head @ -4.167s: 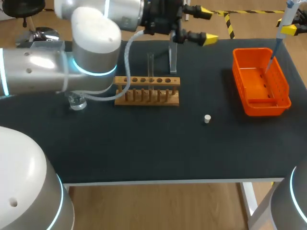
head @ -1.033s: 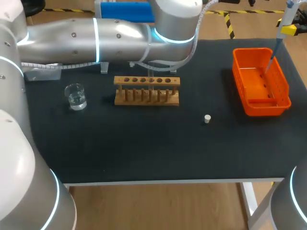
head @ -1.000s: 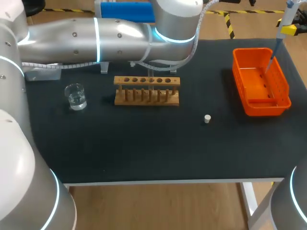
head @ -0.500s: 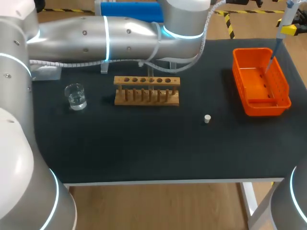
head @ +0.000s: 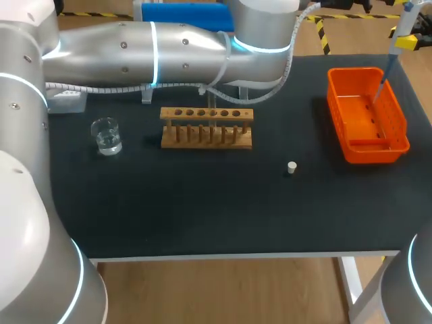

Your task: Invert the test tube, pick up the pipette, mount the tip to pipette, aspirate from beaker and dispense into the tube, eject the tip, return the pipette, and cap with the stopper.

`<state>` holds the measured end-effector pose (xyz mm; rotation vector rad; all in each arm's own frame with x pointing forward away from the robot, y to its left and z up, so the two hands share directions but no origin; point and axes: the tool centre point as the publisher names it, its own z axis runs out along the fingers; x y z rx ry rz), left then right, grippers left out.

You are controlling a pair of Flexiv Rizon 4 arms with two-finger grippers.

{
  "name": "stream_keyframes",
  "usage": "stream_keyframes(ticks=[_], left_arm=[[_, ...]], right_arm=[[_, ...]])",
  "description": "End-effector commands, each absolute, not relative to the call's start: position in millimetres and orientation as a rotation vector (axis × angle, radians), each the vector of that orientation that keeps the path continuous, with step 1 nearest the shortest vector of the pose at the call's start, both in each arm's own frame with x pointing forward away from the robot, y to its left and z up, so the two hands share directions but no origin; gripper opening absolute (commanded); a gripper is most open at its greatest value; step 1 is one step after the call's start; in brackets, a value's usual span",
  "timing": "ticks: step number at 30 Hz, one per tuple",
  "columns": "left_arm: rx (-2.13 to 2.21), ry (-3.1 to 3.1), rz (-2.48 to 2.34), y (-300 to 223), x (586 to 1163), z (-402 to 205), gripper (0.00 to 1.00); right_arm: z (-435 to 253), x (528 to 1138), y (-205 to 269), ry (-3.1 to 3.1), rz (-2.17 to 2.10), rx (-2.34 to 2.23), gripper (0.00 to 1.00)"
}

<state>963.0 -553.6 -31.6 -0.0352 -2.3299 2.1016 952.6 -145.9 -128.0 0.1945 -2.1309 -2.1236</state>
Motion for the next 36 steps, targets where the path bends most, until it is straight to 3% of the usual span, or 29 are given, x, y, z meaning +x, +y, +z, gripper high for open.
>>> stream_keyframes(ticks=[1, 36], left_arm=[[-0.037, -2.331, 2.096, -555.0, 964.7, -33.8, 0.0], [0.005, -2.346, 2.046, -556.9, 962.2, -56.7, 0.0]], right_arm=[[-127.6, 956.1, -148.6, -2.127, -2.117, 0.204, 0.0], [-127.6, 956.1, -148.6, -2.127, -2.117, 0.204, 0.0]])
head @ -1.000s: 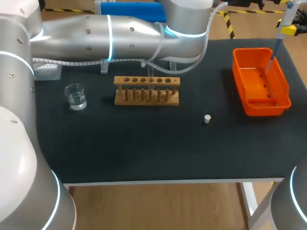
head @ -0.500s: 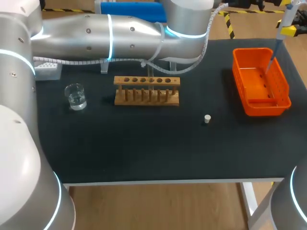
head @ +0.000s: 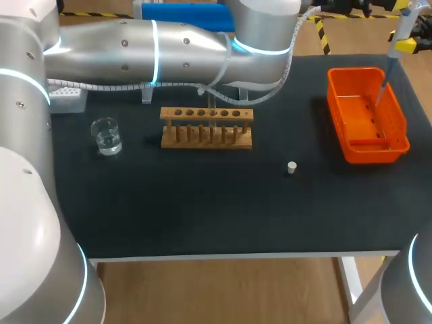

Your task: Invert the test tube, pick up the pipette, mount the tip to pipette, aspirate from beaker and dispense into the tube, eject the tip, return the pipette, and cap with the stopper.

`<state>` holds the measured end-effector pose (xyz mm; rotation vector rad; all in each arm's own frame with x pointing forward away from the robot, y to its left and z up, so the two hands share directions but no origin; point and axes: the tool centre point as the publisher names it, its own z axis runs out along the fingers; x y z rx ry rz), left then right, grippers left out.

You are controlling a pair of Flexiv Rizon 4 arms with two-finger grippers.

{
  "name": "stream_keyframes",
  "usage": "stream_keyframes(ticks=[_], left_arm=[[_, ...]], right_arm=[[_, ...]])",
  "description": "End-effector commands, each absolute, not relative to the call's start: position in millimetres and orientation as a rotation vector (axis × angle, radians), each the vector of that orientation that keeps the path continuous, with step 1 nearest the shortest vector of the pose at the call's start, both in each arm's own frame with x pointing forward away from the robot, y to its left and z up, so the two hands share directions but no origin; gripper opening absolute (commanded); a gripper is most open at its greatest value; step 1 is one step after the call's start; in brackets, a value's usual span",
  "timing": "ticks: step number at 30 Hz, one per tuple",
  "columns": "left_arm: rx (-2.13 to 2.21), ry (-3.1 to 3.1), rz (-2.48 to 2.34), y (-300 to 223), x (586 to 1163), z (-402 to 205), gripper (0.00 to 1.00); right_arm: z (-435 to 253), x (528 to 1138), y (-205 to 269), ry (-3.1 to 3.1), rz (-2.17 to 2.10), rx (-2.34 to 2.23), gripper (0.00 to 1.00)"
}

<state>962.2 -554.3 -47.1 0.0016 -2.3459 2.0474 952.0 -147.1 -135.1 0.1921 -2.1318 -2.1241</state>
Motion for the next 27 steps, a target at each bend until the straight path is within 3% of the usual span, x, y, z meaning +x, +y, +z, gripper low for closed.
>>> stream_keyframes(ticks=[1, 27], left_arm=[[0.007, -2.346, 2.044, -557.0, 962.3, -57.4, 0.0], [0.04, -2.354, 2.032, -556.2, 963.2, -62.3, 0.0]], right_arm=[[-127.6, 956.1, -148.6, -2.127, -2.117, 0.204, 0.0], [-127.6, 956.1, -148.6, -2.127, -2.117, 0.204, 0.0]])
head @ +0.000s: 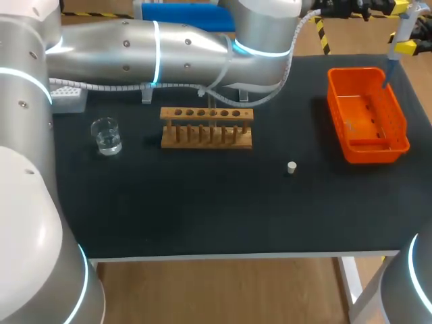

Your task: Invert the test tube, pick up the pipette, mount the tip to pipette, aspirate from beaker and dispense into the tube, eject the tip, return the pipette, and cap with the stopper.

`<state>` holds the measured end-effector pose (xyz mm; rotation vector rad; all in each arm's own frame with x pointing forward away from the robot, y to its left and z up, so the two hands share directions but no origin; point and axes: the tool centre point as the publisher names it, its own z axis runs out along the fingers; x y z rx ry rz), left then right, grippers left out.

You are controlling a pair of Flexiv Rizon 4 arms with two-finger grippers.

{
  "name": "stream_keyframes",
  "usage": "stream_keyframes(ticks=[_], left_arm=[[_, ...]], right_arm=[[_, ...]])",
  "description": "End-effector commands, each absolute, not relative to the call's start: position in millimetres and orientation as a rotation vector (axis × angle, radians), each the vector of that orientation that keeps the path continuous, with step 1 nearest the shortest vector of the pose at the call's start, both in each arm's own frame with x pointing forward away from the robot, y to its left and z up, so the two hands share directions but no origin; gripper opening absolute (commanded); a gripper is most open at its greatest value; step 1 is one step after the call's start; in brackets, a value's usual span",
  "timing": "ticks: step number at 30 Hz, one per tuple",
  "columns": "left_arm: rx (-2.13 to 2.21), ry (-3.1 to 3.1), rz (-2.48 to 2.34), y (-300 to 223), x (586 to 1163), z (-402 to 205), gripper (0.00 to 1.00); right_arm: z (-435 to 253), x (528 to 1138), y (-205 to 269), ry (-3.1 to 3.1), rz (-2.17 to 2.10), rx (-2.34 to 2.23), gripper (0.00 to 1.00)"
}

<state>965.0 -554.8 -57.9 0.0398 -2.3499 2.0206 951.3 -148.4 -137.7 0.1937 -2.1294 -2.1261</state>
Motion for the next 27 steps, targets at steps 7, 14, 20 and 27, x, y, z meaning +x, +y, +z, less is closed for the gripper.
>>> stream_keyframes(ticks=[7, 14, 20, 27], left_arm=[[0.008, -2.401, 2.04, -547.8, 965.4, -35.3, 1.0], [-0.045, -2.442, 2.021, -531.8, 966.7, -15.8, 1.0], [-0.052, -2.479, 2.006, -514.2, 966.8, -3.8, 1.0], [-0.115, -2.524, 1.942, -493.8, 971.4, 6.6, 1.0]], right_arm=[[-127.6, 956.1, -148.6, -2.127, -2.117, 0.204, 0.0], [-127.6, 956.1, -148.6, -2.127, -2.117, 0.204, 0.0], [-127.6, 956.1, -148.6, -2.127, -2.117, 0.204, 0.0], [-127.6, 956.1, -148.6, -2.127, -2.117, 0.204, 0.0]])
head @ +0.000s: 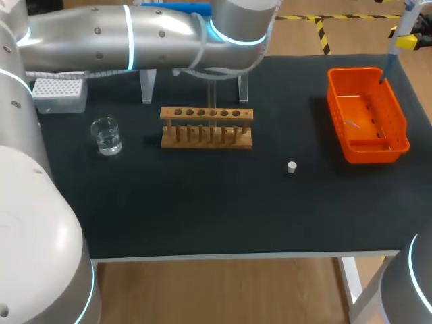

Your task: Invert the test tube, pick up the pipette, mount the tip to pipette, aspirate from beaker and dispense into the tube, eject the tip, return the pipette, and cap with the stopper.

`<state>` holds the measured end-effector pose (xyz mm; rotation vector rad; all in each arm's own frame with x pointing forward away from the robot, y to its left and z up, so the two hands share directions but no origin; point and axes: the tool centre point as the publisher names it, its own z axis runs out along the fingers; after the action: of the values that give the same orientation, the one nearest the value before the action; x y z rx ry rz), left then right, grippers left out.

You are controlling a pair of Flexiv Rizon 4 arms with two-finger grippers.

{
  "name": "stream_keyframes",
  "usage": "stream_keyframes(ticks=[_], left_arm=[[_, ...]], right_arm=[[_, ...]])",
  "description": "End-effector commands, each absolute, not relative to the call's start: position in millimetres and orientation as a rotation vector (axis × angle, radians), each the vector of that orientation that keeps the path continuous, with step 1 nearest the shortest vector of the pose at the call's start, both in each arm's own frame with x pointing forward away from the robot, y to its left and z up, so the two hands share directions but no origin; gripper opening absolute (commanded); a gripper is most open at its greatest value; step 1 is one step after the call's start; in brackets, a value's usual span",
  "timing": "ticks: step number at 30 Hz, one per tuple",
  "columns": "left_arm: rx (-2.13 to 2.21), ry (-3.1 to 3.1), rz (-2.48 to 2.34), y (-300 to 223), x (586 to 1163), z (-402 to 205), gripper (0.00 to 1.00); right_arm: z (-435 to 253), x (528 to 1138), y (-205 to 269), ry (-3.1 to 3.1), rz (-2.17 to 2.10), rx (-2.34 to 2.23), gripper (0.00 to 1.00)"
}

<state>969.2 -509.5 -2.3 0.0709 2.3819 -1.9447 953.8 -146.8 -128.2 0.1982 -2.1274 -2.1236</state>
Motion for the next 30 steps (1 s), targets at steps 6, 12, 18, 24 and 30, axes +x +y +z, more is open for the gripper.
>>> stream_keyframes(ticks=[6, 12, 18, 24, 30], left_arm=[[0.26, 2.49, -1.901, -477.2, 974.3, 14.3, 1.0], [0.297, 2.529, -1.902, -458.7, 974.1, 13.6, 1.0], [0.282, 2.537, -1.911, -434.8, 965.5, 6.9, 1.0], [0.226, 2.486, -1.928, -408.6, 948.6, -1.4, 1.0], [0.167, 2.451, -1.931, -381.4, 929.9, -14.5, 1.0]], right_arm=[[-127.6, 956.1, -148.6, -2.127, -2.117, 0.204, 0.0], [-127.6, 956.1, -148.6, -2.127, -2.117, 0.204, 0.0], [-127.6, 956.1, -148.6, -2.127, -2.117, 0.204, 0.0], [-127.6, 956.1, -148.6, -2.127, -2.117, 0.204, 0.0], [-127.6, 956.1, -148.6, -2.127, -2.117, 0.204, 0.0]])
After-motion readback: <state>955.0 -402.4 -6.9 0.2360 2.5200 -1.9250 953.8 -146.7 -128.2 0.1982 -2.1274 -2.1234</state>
